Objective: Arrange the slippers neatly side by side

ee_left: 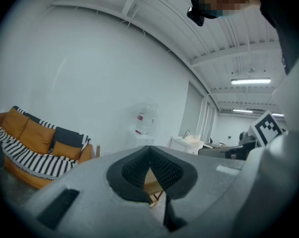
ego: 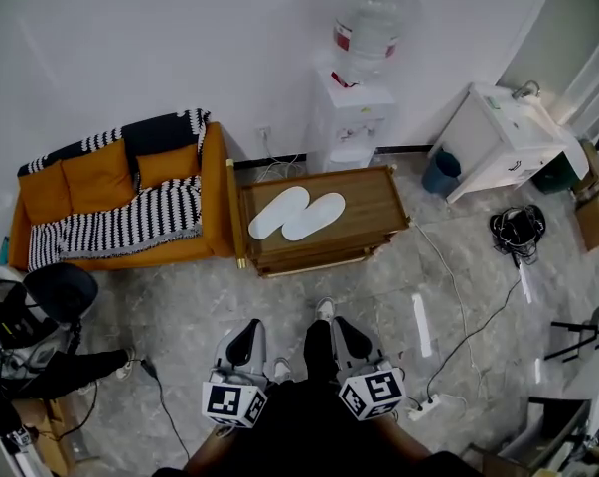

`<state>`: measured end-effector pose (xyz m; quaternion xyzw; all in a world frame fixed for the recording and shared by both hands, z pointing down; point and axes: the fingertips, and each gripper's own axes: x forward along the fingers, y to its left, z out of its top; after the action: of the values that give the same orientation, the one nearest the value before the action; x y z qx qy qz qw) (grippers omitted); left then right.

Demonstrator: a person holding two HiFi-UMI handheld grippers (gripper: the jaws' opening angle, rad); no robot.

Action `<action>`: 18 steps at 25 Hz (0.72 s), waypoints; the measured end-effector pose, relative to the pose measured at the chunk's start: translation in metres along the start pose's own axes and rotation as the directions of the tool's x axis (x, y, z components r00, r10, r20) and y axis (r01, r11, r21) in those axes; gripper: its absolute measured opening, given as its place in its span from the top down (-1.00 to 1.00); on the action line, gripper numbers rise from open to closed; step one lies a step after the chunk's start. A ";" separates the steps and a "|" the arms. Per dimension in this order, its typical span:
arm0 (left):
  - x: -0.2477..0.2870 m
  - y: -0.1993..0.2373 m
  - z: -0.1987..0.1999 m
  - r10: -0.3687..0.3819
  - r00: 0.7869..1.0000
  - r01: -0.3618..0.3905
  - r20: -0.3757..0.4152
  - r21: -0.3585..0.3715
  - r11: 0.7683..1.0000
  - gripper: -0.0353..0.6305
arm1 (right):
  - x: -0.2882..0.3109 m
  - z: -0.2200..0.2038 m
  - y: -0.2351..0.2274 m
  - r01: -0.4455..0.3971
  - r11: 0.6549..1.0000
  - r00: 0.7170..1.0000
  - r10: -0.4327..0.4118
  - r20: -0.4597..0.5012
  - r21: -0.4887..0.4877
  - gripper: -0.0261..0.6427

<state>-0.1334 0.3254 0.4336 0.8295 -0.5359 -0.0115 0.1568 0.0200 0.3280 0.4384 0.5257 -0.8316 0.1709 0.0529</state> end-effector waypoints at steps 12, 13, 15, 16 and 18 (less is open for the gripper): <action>0.143 -0.005 0.019 0.021 0.999 -0.022 -0.035 -0.026 0.999 0.86 | 0.085 0.047 -0.105 -0.028 0.999 0.999 0.029 -0.034 0.024 0.89; 0.154 -0.004 0.020 0.033 0.999 -0.034 -0.041 -0.034 0.999 0.86 | 0.093 0.051 -0.113 -0.037 0.999 0.999 0.038 -0.039 0.025 0.89; 0.177 -0.003 0.025 0.058 0.997 -0.060 -0.046 -0.042 0.997 0.86 | 0.110 0.060 -0.128 -0.063 0.998 0.997 0.064 -0.043 0.024 0.89; 0.187 -0.004 0.027 0.068 0.997 -0.070 -0.043 -0.041 0.997 0.86 | 0.118 0.065 -0.135 -0.076 0.997 0.996 0.077 -0.045 0.023 0.89; 0.204 -0.007 0.033 0.087 0.996 -0.088 -0.036 -0.039 0.995 0.86 | 0.131 0.072 -0.149 -0.095 0.995 0.994 0.096 -0.049 0.025 0.89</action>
<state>-0.0461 0.1377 0.4309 0.8020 -0.5685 -0.0014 0.1833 0.1021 0.1337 0.4405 0.4813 -0.8524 0.1956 0.0595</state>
